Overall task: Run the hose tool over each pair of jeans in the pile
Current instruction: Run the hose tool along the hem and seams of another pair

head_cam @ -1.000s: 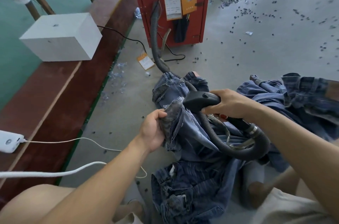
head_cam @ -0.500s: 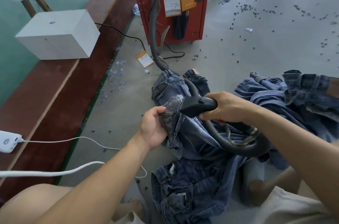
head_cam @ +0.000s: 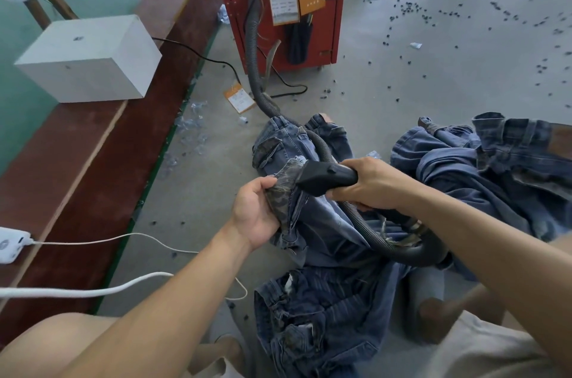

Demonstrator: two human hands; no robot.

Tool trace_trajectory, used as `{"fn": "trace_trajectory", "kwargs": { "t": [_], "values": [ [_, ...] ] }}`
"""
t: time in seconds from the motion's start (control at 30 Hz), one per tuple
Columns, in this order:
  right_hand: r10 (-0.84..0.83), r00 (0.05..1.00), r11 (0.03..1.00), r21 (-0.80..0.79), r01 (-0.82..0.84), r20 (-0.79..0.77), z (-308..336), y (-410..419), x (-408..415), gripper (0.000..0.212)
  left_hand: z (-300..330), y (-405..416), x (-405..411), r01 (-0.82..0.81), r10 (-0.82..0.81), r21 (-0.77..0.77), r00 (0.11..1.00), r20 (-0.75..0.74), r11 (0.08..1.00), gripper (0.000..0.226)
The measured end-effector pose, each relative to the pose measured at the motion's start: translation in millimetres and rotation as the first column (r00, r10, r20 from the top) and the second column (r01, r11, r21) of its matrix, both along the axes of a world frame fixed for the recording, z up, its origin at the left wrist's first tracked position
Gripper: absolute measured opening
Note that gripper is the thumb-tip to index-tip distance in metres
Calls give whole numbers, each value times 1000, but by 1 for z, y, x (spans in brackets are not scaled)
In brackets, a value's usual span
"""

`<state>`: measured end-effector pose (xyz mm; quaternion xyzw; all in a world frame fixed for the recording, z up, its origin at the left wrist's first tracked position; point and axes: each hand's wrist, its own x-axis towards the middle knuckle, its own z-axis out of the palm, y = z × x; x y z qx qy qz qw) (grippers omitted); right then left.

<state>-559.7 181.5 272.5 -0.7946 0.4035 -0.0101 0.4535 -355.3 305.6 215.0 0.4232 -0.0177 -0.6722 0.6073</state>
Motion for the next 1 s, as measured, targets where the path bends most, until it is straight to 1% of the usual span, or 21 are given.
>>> {"fn": "trace_trajectory", "kwargs": {
  "t": [0.1,0.17,0.27,0.33,0.4,0.47,0.5,0.6,0.63,0.7,0.73,0.8,0.9,0.93,1.0],
  "values": [
    [-66,998,996,56,67,-11,3,-8,-4,15,1,1,1,3,-3,-2,1000,-12,1000,43],
    [-37,999,991,130,40,-24,6,-11,-6,16,2,2,1,5,-5,-2,1000,-14,1000,43],
    [6,1000,971,239,-5,-3,7,-8,-4,18,3,2,-3,9,-10,-6,1000,-16,1000,46],
    [-35,999,973,228,30,16,4,-6,1,19,4,4,-5,25,-25,-7,1000,-12,1000,43],
    [-141,989,977,168,133,40,2,-7,6,18,6,6,-7,50,-50,-1,999,6,999,37],
    [-242,969,962,142,234,41,5,-13,5,19,8,6,-9,48,-48,-6,999,15,999,39],
    [-242,970,958,162,237,16,8,-16,2,20,9,6,-9,27,-27,-18,1000,13,999,42],
    [-99,994,947,301,110,-53,17,-16,-4,26,10,2,-8,-48,48,-31,999,3,998,51],
    [-68,996,928,363,83,-54,17,-12,-4,30,9,1,-9,-64,64,-24,998,-7,998,53],
    [-67,995,885,456,91,-67,17,-4,0,39,8,1,-13,-85,84,-7,996,-31,996,52],
    [-95,992,870,478,121,-78,16,-1,3,41,9,1,-16,-85,85,-3,996,-41,996,50],
    [-217,972,843,484,235,-95,14,1,8,42,10,3,-24,-71,70,-9,996,-56,997,51],
    [-427,901,768,495,405,-75,16,-7,12,41,15,5,-35,-29,28,-24,998,-54,999,57],
    [-459,886,749,505,428,-70,17,-9,12,42,16,5,-37,-22,21,-26,999,-50,999,58],
    [-433,898,763,497,413,-81,20,-12,10,44,16,3,-35,-37,36,-23,998,-55,999,55]
  ]
}}
